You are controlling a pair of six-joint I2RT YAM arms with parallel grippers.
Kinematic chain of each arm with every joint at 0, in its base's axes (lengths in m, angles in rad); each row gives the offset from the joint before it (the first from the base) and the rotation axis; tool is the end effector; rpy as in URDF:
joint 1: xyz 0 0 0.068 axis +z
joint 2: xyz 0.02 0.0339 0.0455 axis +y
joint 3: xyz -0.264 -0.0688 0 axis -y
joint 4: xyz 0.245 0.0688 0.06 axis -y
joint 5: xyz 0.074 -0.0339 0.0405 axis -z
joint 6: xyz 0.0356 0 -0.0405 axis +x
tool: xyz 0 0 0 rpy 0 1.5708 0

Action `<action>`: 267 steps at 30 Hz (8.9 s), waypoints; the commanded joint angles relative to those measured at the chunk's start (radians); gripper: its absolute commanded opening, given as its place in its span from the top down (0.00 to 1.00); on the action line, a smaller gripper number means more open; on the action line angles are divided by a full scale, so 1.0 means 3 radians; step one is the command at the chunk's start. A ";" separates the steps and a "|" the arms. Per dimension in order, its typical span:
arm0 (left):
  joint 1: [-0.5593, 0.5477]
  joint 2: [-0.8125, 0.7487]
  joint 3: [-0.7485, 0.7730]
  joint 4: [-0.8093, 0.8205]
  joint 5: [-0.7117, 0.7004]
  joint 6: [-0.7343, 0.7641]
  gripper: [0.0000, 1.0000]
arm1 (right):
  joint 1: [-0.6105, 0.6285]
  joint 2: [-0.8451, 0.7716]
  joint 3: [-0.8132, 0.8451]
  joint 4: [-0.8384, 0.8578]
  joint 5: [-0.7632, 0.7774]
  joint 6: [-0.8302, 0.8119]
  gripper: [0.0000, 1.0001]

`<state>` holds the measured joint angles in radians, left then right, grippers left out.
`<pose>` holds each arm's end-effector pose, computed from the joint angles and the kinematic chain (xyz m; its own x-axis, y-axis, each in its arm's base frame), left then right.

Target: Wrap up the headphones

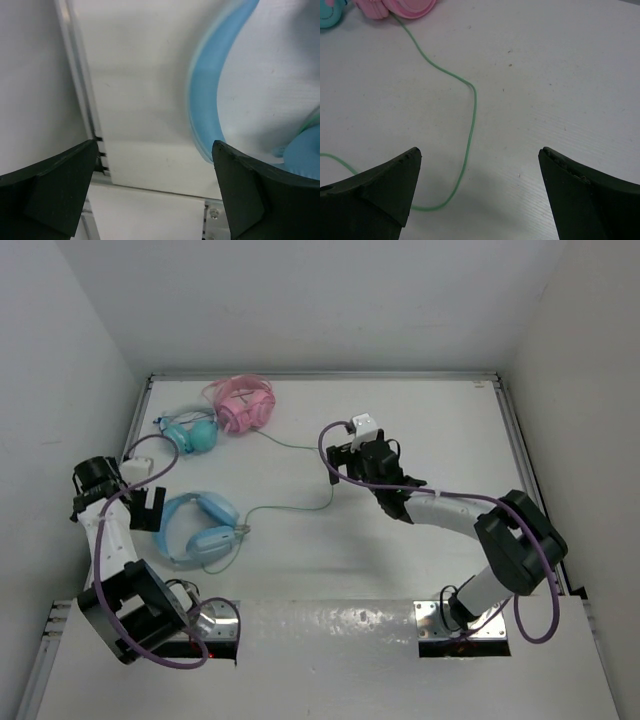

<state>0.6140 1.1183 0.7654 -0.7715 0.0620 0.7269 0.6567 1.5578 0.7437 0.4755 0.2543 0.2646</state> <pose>0.1668 0.1149 0.2238 -0.9185 0.1640 -0.3597 0.0766 0.9665 0.2451 0.2674 0.1948 0.2045 -0.3593 0.0426 -0.9322 -0.3201 0.9327 0.1660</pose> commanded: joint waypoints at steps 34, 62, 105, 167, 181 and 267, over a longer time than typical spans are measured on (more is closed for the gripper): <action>-0.0513 0.0532 -0.0118 0.0471 0.0478 -0.0301 1.00 | -0.0476 0.2110 0.2262 -0.1708 -0.0795 0.0417 0.43; -0.1151 0.0532 0.1365 0.0112 0.1415 -0.0792 1.00 | -0.0537 -0.0702 -0.0244 -0.2552 0.0047 0.0776 1.00; -0.0231 0.0409 0.0905 0.0353 0.0831 -0.0843 1.00 | 0.0153 0.2733 0.4229 -0.2792 -0.1553 -0.1506 0.38; -0.0104 0.0542 0.0557 0.0501 0.1072 -0.0771 1.00 | -0.0231 0.3111 0.4102 -0.2479 -0.1190 -0.0585 0.45; -0.0083 0.0613 0.0619 0.0603 0.1041 -0.0547 0.86 | -0.0036 0.3122 0.4123 -0.3017 -0.0991 -0.0703 1.00; -0.0712 0.0378 0.1830 0.0101 0.1956 -0.1425 1.00 | 0.0725 0.0242 -0.0455 -0.0853 -0.1165 -0.0857 0.26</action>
<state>0.4126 1.2339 1.2720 -0.8043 0.5354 0.4145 0.8684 1.5791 0.5739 0.1799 -0.1349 -0.0460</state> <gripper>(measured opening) 0.112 0.836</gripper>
